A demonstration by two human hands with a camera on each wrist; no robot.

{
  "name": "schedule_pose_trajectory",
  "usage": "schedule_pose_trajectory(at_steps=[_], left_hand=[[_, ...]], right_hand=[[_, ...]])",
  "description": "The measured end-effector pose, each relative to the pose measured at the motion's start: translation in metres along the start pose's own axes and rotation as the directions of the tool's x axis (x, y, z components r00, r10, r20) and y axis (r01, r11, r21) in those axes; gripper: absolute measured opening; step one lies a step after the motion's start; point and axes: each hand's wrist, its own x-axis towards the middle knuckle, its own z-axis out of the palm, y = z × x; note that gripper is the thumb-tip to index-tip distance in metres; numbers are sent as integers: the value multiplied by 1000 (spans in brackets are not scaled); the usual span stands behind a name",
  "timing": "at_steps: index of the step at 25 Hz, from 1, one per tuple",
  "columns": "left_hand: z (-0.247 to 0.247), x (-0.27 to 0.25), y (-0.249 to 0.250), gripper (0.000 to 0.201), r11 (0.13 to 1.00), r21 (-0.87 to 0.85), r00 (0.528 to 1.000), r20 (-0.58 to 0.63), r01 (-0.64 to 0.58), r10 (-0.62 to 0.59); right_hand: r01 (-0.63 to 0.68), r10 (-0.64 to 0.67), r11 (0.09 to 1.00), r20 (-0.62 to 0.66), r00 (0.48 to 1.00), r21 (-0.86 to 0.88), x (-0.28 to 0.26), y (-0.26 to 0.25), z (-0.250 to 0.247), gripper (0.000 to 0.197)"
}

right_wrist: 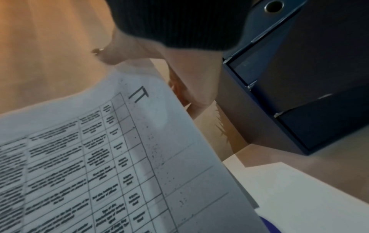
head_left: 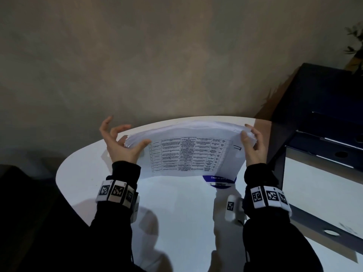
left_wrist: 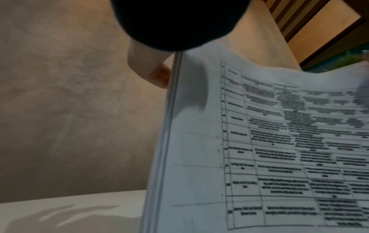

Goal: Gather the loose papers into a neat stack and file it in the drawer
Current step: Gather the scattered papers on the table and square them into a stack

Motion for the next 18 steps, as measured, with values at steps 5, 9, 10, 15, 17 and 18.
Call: schedule_pose_trajectory(at_steps=[5, 9, 10, 15, 17, 18], left_hand=[[13, -5, 8, 23, 954, -71, 956, -3, 291, -292], [19, -7, 13, 7, 967, -117, 974, 32, 225, -223], [22, -5, 14, 5, 974, -144, 983, -20, 177, -182], [25, 7, 10, 16, 984, -125, 976, -165, 124, -144], [23, 9, 7, 17, 985, -130, 976, -172, 111, -133], [22, 10, 6, 17, 987, -129, 978, -170, 100, -122]], right_hand=[[-177, 178, 983, -5, 984, 57, -3, -3, 7, 67], [-180, 185, 981, -66, 981, 76, -7, -4, 19, 11], [-156, 164, 984, -102, 981, 89, -7, -4, 23, 14], [-61, 102, 989, -320, 942, 135, 1, -12, 27, 24], [-24, 32, 999, -358, 933, 27, 5, -14, 23, 15], [-2, 5, 1000, -376, 927, 6, 8, -14, 20, 9]])
